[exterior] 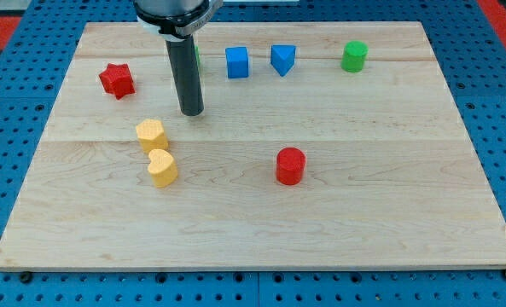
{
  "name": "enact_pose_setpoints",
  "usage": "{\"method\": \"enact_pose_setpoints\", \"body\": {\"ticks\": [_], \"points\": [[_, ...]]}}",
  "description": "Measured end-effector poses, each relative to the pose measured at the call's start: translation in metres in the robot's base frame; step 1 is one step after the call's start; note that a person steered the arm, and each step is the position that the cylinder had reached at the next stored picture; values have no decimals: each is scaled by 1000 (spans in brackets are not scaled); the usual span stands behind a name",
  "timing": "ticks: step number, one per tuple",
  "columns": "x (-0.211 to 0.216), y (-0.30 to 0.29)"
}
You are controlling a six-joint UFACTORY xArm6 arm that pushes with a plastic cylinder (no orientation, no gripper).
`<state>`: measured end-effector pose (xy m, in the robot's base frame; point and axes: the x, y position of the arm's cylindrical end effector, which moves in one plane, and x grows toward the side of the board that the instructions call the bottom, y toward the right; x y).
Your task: Place the yellow hexagon to the bottom left of the red star
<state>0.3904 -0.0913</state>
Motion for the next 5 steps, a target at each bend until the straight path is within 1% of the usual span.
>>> {"method": "enact_pose_setpoints", "body": {"ticks": [1,2,3,4,5], "points": [[11,-34],[11,-95],[0,-87],[11,0],[43,22]]}}
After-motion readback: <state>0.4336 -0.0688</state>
